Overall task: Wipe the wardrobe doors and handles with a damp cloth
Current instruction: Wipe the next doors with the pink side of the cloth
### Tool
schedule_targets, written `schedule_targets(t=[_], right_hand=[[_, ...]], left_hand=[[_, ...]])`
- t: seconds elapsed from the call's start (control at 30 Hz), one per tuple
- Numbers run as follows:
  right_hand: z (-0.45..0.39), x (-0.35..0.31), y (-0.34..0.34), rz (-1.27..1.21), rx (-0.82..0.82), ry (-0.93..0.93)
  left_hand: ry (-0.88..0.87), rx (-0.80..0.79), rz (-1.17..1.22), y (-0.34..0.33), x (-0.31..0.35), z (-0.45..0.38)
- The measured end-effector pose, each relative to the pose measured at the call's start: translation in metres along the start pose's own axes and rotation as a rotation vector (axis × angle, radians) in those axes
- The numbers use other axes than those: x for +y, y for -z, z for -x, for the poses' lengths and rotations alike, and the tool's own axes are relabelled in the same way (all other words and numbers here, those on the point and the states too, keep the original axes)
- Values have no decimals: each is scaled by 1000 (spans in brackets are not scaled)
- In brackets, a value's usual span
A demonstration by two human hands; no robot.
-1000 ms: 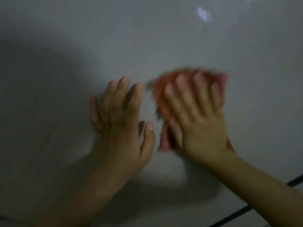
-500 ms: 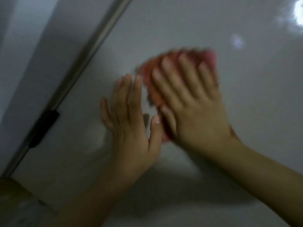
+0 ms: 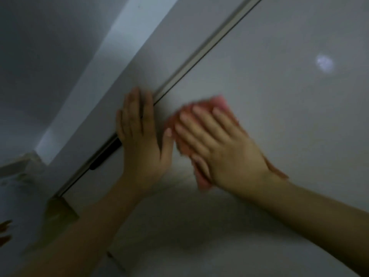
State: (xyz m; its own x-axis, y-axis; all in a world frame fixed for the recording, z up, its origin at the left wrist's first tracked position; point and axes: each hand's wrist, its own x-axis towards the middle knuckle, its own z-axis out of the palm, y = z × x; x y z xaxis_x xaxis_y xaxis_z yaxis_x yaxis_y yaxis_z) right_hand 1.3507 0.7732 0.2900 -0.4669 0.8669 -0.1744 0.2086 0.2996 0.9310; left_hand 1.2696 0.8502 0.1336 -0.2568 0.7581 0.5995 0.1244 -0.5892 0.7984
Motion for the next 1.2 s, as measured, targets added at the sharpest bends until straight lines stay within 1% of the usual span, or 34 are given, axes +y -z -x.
schedule_targets(t=[0.03, 0.1, 0.2, 0.27, 0.3, 0.33, 0.4, 0.43, 0.47, 0.5, 0.57, 0.6, 0.67, 0.7, 0.77, 0.87, 0.9, 0.93, 1.0, 1.1, 1.13, 1.2], right_hand=[[9, -4, 0, -24, -34, 55], [14, 3, 3, -66, -21, 82], [-13, 15, 7, -3, 41, -18], [-32, 2, 1, 26, 66, -106], [-37, -13, -2, 8, 62, -108], [-34, -33, -8, -20, 28, -56], [-11, -72, -21, -51, -136, 176], [5, -80, -24, -34, -213, 271], [17, -79, -23, -34, -242, 314], [24, -71, -22, -74, -198, 306], [23, -48, -15, -138, -77, 175], [14, -37, -12, -132, -30, 95], [-9, -30, -10, -79, 7, -13], [-19, -39, -12, -61, 14, -22], [-28, -74, -23, -27, -41, 96], [-2, -125, -39, 16, -256, 305], [10, -130, -41, 10, -296, 330], [19, -131, -42, -9, -290, 338], [29, -124, -40, -63, -219, 286], [15, -108, -38, -96, -41, 63], [5, -110, -39, -79, -32, 21], [-16, -130, -44, -35, -56, 24]], left_hand=[[-12, -15, 8, 1, -3, 1], [-37, -33, 14, 6, -11, -1], [-62, -58, -22, 19, -35, -1], [-85, -84, -54, 25, -55, 4], [-95, -100, -66, 28, -63, 9], [-105, -115, -73, 29, -70, 13], [-136, -142, -80, 29, -78, 19], [-152, -149, -89, 30, -79, 21], [-164, -151, -100, 30, -81, 22], [-168, -154, -107, 31, -82, 22], [-167, -158, -92, 31, -87, 19], [-172, -155, -82, 32, -90, 17], [-188, -132, -62, 32, -96, 17], [-194, -115, -46, 30, -98, 16], [-183, -85, -29, 27, -98, 19], [-164, -96, -9, 25, -93, 18], [-171, -109, -4, 27, -92, 18], [-175, -122, 4, 29, -92, 18], [-150, -153, 33, 34, -91, 23], [-108, -159, 30, 33, -91, 29], [-112, -155, 32, 32, -92, 29], [-138, -147, 32, 31, -96, 28]])
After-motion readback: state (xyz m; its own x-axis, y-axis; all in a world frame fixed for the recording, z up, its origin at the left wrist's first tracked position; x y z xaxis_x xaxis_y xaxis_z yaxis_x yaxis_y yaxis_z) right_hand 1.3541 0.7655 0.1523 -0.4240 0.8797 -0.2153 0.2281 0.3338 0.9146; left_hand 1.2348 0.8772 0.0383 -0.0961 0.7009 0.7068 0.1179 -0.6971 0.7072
